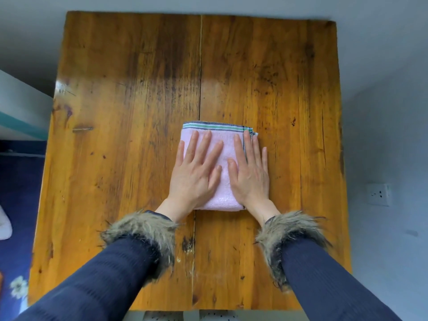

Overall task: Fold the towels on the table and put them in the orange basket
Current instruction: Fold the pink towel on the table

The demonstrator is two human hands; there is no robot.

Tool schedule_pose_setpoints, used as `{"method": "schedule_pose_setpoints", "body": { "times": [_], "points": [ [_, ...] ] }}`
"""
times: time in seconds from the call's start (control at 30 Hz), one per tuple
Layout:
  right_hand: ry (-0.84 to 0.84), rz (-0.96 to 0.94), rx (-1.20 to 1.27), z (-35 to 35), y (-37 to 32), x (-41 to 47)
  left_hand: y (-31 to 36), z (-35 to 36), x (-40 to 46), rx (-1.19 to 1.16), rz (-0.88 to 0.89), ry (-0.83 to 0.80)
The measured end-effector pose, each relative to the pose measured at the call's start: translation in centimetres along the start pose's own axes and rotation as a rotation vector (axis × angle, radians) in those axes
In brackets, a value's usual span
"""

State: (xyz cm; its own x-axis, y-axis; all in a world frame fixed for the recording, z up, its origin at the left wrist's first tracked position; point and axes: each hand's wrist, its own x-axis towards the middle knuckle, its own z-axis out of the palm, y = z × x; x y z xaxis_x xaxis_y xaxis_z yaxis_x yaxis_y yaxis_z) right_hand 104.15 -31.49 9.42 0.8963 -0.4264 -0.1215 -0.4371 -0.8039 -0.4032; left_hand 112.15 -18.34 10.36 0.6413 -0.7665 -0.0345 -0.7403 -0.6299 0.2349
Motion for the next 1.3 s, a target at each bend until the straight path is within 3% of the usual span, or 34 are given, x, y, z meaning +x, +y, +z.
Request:
{"method": "schedule_pose_setpoints", "body": {
  "times": [0.2,0.3,0.4,0.47,0.53,0.63,0.83,1.0,1.3],
  "points": [
    [-0.069,-0.004,0.001,-1.1,-0.3,-0.1,-0.1,-0.9,-0.1,-0.114,0.000,-0.052],
    [0.069,0.129,0.163,-2.9,-0.8,-1.1,-0.6,-2.4,-0.8,-0.369,-0.082,0.054],
    [0.220,0.434,0.386,-5.1,-0.4,-1.9,-1.5,-4.1,-1.5,-0.618,-0.392,0.220],
    [0.078,0.634,0.525,-6.1,0.2,-1.7,-2.3,-4.8,-1.5,-0.782,-0.671,0.145],
    [-0.098,0.759,0.619,-6.7,0.5,-1.4,-3.1,-5.1,-1.3,-0.967,-0.830,-0.034],
    [-0.192,0.835,0.739,-7.1,0.4,-0.8,-3.4,-5.5,-0.9,-1.000,-0.799,-0.206],
    [-0.345,0.875,0.869,-7.5,0.1,0.5,-3.5,-6.1,0.1,-1.128,-0.873,-0.304],
    [-0.407,0.937,0.927,-7.8,0.0,1.0,-3.4,-6.1,0.3,-1.086,-0.852,-0.312],
    [-0.527,0.839,0.947,-8.4,0.8,1.7,-3.0,-6.6,-0.6,-1.226,-0.943,-0.317]
  ]
}}
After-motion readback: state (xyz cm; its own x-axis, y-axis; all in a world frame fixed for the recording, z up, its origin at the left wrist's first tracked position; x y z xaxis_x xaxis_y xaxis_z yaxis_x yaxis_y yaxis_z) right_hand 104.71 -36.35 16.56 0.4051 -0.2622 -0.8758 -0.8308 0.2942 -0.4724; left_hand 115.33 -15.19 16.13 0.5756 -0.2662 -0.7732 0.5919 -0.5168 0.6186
